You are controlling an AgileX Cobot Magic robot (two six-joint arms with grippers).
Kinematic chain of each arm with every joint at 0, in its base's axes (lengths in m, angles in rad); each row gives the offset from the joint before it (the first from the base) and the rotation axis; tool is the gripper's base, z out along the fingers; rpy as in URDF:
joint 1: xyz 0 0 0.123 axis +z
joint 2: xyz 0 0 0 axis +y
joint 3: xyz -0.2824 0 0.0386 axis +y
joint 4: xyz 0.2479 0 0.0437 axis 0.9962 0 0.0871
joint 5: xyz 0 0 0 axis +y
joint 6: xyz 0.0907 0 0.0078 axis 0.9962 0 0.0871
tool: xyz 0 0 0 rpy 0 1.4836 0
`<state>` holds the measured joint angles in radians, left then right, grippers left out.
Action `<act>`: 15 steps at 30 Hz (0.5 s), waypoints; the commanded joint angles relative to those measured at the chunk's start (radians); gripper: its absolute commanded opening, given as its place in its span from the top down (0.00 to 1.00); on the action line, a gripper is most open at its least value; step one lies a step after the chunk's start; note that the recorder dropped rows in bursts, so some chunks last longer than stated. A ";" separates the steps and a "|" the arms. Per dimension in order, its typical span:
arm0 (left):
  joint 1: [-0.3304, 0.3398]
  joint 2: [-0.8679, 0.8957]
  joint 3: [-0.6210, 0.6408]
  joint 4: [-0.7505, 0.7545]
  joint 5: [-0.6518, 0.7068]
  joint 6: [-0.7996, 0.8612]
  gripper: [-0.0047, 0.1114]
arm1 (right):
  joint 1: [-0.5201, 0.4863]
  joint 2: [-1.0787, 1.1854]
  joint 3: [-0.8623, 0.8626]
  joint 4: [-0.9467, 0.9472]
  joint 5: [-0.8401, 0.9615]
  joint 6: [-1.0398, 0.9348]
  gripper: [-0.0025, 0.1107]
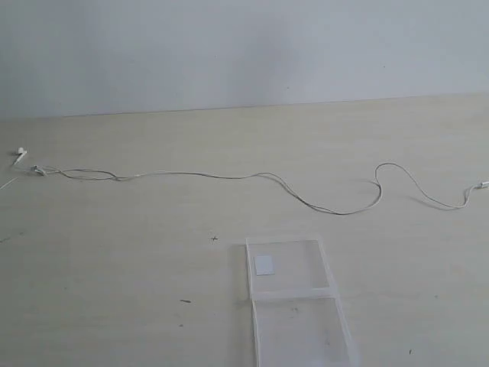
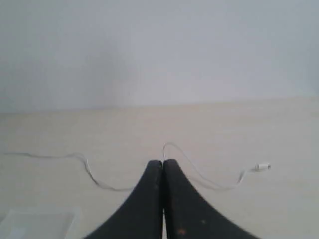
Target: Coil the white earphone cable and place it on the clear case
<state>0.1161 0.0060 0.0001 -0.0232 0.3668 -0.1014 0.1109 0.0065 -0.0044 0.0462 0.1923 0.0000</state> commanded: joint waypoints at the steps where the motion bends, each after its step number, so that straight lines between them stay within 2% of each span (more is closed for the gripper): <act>1: 0.002 -0.006 0.000 0.003 -0.007 -0.006 0.96 | -0.006 -0.007 0.004 -0.001 -0.211 -0.012 0.98; 4: 0.002 -0.006 0.000 0.003 -0.007 -0.006 0.96 | -0.006 -0.007 0.004 0.004 -0.415 -0.012 0.98; 6: 0.002 -0.006 0.000 0.003 -0.007 -0.006 0.96 | -0.006 -0.007 0.004 0.009 -0.560 0.102 0.98; 9: 0.002 -0.006 0.000 0.003 -0.007 -0.006 0.96 | -0.006 -0.007 0.004 0.009 -0.664 0.253 0.98; 11: 0.002 -0.006 0.000 0.003 -0.007 -0.006 0.96 | -0.006 -0.007 -0.013 0.011 -0.661 0.253 0.98; 13: 0.002 -0.006 0.000 0.003 -0.007 -0.006 0.96 | -0.006 -0.007 -0.066 0.011 -0.573 0.253 0.98; 14: 0.002 -0.006 0.000 0.003 -0.007 -0.006 0.96 | -0.006 -0.007 -0.108 0.004 -0.486 0.251 0.98; 15: 0.002 -0.006 0.000 0.003 -0.007 -0.006 0.96 | -0.006 0.032 -0.195 -0.004 -0.313 0.194 0.98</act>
<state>0.1161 0.0060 0.0001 -0.0232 0.3668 -0.1014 0.1109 0.0051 -0.1015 0.0580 -0.3072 0.2414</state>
